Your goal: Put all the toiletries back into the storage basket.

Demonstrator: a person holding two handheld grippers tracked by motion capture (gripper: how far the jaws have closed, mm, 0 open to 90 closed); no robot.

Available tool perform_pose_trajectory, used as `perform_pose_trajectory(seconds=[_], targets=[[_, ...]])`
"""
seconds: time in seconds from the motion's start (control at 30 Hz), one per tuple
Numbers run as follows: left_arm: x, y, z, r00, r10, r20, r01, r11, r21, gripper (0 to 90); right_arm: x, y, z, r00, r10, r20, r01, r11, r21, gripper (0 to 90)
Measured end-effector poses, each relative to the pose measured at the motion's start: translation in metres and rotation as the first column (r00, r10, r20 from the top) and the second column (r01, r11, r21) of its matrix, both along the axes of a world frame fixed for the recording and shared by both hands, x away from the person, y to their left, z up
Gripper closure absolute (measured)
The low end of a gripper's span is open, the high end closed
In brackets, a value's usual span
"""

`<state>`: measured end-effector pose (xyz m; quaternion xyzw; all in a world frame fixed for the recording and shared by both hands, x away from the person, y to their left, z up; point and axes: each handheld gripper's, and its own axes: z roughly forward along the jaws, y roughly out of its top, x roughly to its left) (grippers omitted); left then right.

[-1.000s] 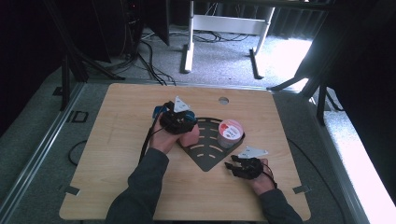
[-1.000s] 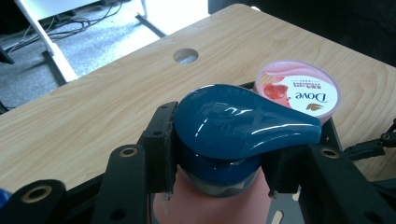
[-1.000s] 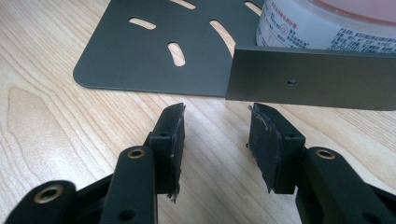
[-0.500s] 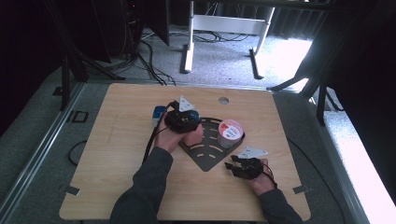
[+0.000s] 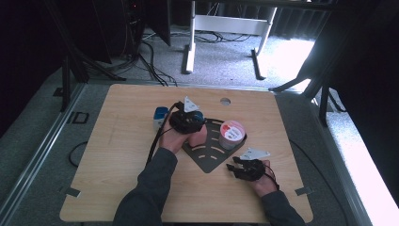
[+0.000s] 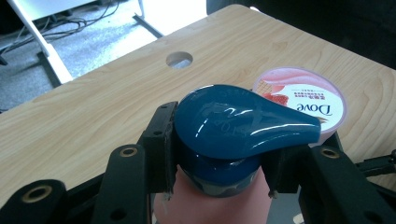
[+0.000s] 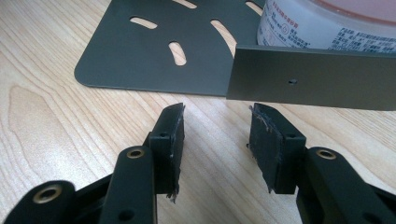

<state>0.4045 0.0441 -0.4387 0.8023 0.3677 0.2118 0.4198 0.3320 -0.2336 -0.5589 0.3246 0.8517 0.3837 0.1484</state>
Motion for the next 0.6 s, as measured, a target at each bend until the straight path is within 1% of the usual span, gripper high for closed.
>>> perform_pose_trajectory(seconds=[0.17, 0.4, 0.6], targets=[[0.0029, -0.0039, -0.0027, 1.0, -0.003, -0.007, 0.003, 1.0, 0.006, 52.8, 0.0001, -0.0001, 0.0, 1.0, 0.002, 0.0, -0.002, 1.0, 0.001, 54.6], [0.005, -0.0082, -0.0042, 0.9999, -0.007, -0.008, 0.007, 1.0, -0.003, 52.8, 0.0003, -0.0003, 0.0, 1.0, 0.005, 0.0, -0.005, 1.0, 0.0, 54.6], [0.0074, -0.0101, -0.0058, 0.9999, -0.011, -0.011, 0.011, 0.9999, 0.0, 52.8, 0.0005, -0.0005, 0.0, 1.0, 0.007, 0.0, -0.007, 1.0, 0.001, 54.6]])
